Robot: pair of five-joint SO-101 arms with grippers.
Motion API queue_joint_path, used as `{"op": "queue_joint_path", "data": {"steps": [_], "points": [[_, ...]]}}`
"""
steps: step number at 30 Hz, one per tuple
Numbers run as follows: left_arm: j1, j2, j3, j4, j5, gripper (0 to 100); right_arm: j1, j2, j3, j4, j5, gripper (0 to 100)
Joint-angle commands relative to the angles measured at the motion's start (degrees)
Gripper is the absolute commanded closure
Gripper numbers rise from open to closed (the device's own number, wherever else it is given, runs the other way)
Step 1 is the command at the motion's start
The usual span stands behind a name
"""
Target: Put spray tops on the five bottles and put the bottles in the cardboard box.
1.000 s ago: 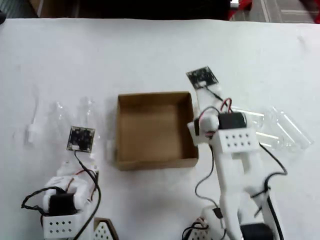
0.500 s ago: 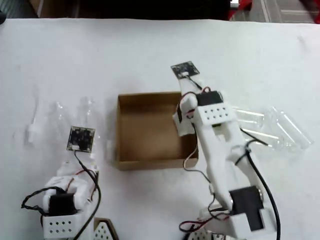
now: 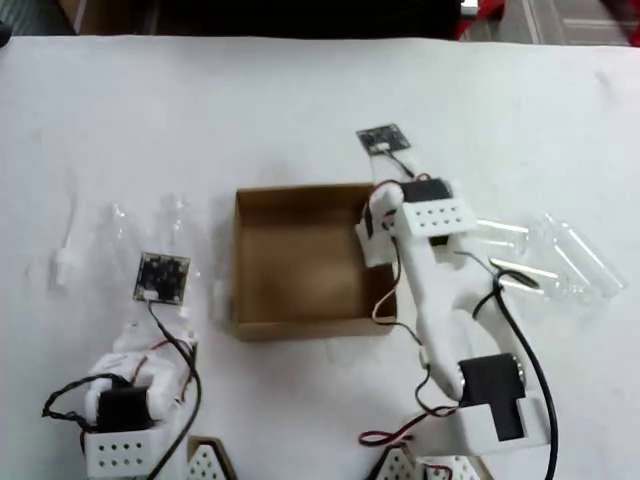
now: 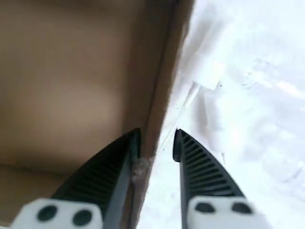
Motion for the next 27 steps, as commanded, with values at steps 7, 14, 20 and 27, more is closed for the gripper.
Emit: {"op": "queue_joint_path", "data": {"steps": [7, 14, 20, 27], "points": [[-0.57, -0.48, -0.18, 0.00, -0.70, 98, 0.92, -0.66, 2.99, -4.00, -0.09, 98.1], [-0.57, -0.48, -0.18, 0.00, -0.70, 98, 1.01, -0.84, 4.57, -4.18, 0.09, 98.1], [-0.57, -0.48, -0.18, 0.00, -0.70, 98, 5.85, -0.84, 4.48, -4.18, -0.26, 98.2], [-0.57, -0.48, -0.18, 0.00, -0.70, 98, 6.55, -0.84, 4.84, -3.82, 0.09, 98.2]]}}
